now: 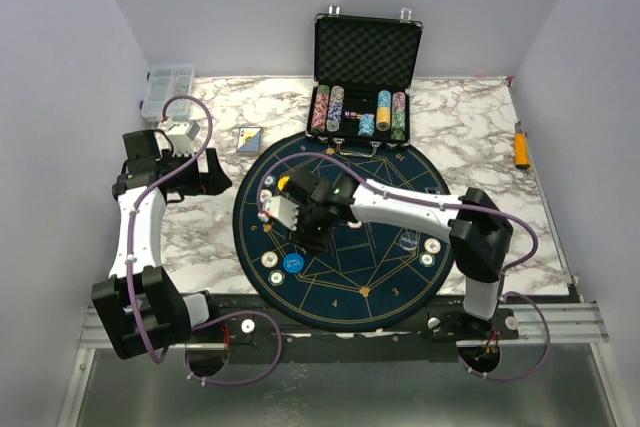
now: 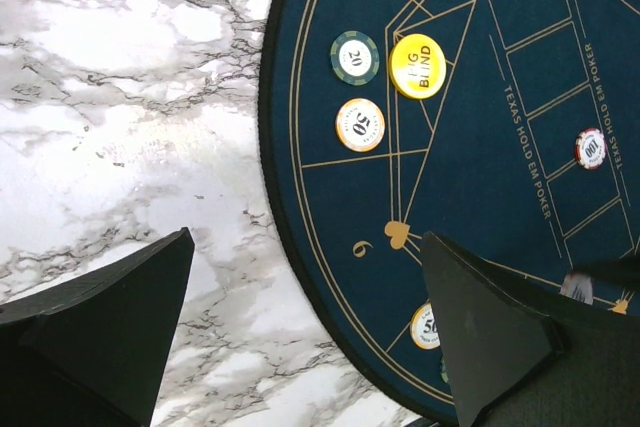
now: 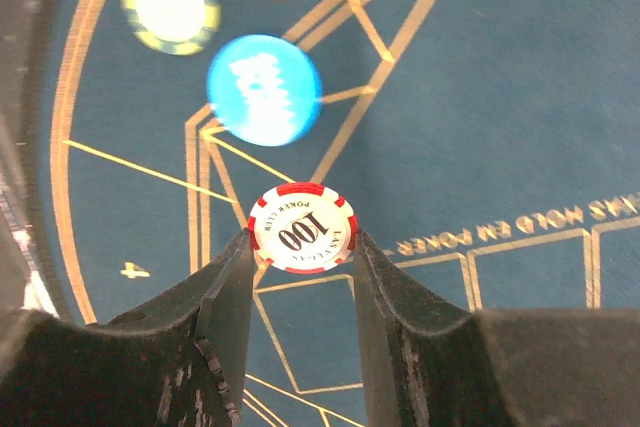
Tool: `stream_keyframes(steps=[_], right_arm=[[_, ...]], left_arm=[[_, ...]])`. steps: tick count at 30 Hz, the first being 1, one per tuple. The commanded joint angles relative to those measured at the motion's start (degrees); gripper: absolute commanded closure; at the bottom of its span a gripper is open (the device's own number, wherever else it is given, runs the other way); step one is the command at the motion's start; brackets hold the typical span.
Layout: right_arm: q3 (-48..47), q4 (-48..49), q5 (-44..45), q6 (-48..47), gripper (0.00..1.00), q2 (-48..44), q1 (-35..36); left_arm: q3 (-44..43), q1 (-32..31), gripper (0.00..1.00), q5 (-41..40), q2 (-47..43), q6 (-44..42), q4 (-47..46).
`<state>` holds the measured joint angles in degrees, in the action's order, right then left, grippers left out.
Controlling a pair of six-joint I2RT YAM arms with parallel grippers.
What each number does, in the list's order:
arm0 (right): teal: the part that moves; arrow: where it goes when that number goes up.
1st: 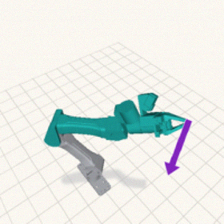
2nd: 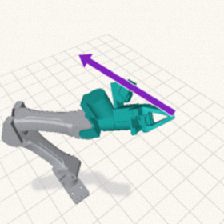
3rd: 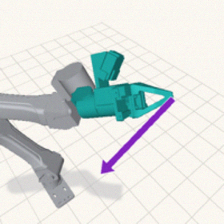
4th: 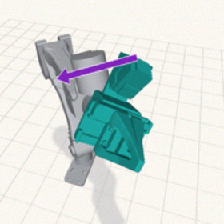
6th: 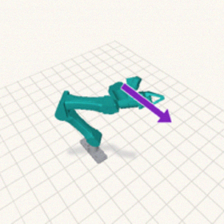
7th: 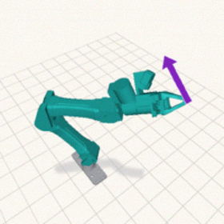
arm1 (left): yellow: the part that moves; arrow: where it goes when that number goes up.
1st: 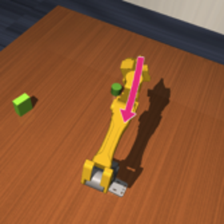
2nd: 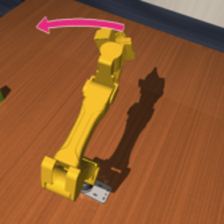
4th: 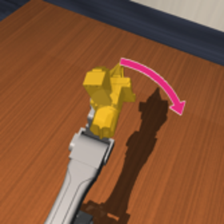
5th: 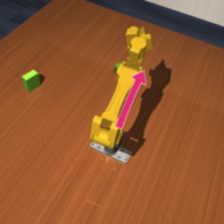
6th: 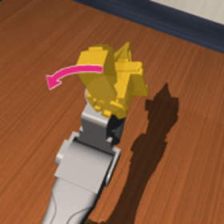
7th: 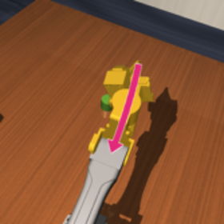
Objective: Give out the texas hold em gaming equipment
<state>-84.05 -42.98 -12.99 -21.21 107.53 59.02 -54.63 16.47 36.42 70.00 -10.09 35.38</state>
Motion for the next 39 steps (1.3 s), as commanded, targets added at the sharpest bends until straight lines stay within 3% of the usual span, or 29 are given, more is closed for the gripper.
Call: stream_keyframes(steps=[1,8,26,28,33,39], right_arm=[[-1.3,0.7,-1.8,-1.4,0.81,-0.1,5.4],[-0.8,2.3,2.6,-2.7,0.8,2.0,14.5],[1.4,8.1,4.4,-2.1,0.74,8.8,17.7],[1.5,8.2,4.5,-1.9,0.69,9.3,17.7],[-0.2,6.7,3.6,-0.9,0.44,8.2,17.7],[-1.5,4.6,3.1,0.1,0.42,4.0,17.2]], left_arm=[[-1.5,1.3,0.02,0.5,0.3,1.2,0.7],[-1.8,1.8,0.02,0.5,0.9,2.0,0.6],[-1.4,1.7,0.02,0.8,0.0,1.3,0.7],[-1.4,1.8,0.02,0.9,0.0,1.2,0.7],[-1.4,1.7,0.02,0.8,0.1,1.1,0.6],[-1.4,1.7,0.02,0.7,-0.3,1.2,0.6]])
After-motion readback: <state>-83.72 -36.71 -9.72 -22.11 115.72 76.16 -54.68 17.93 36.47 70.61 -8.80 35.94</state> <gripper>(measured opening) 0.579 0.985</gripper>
